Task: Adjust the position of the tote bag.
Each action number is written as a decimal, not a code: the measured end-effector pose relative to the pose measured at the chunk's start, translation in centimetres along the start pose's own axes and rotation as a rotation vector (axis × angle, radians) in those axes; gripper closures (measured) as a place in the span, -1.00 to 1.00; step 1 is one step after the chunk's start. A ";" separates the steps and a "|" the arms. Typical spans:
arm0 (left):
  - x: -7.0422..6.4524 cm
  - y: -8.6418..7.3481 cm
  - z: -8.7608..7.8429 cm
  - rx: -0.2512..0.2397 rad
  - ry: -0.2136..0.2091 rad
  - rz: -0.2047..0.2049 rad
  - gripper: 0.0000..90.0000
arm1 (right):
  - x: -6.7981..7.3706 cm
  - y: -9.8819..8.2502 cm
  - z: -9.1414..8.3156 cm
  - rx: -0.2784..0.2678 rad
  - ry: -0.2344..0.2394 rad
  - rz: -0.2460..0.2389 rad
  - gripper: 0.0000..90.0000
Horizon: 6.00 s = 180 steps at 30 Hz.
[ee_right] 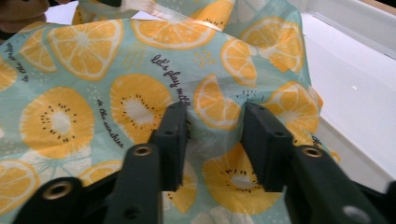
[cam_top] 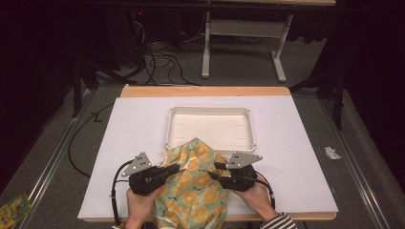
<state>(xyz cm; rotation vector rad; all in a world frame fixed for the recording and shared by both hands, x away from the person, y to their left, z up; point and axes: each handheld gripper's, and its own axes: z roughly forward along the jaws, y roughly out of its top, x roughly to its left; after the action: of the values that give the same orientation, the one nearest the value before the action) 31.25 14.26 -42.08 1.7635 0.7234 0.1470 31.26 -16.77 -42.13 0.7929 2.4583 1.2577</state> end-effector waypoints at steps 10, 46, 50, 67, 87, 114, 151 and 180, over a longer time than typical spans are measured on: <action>0.0 -0.1 0.0 0.002 0.000 0.000 1.00 | 0.0 0.0 -0.2 0.006 0.009 -0.010 0.94; -0.6 0.6 -0.6 -0.021 0.005 0.016 0.95 | -3.6 -4.7 -6.7 -0.054 -0.159 0.105 1.00; -0.8 0.5 -0.4 -0.008 -0.011 0.025 0.98 | -4.4 -5.4 -6.7 -0.039 -0.179 0.132 1.00; -1.3 0.4 0.3 0.008 -0.037 0.039 1.00 | -5.5 -6.8 -6.3 0.013 -0.233 0.209 0.81; -1.4 0.4 0.7 0.007 -0.029 0.042 1.00 | -1.4 -0.5 -7.4 -0.089 -0.153 0.136 -0.03; -1.7 0.9 0.5 -0.013 -0.028 0.050 1.00 | -2.6 -2.7 -6.6 0.055 -0.207 0.133 1.00; 2.2 -1.7 1.2 0.075 0.228 -0.110 0.07 | -7.2 -8.3 -5.3 0.160 -0.304 0.254 1.00; 1.8 -1.7 1.6 0.094 0.113 -0.062 0.99 | -4.3 -4.4 -7.0 0.055 -0.302 0.157 0.46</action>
<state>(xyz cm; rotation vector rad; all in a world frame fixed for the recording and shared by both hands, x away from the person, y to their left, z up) 32.76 14.17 -44.67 1.8311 0.8779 0.1741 30.01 -26.00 -41.61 1.1200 2.2313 1.0343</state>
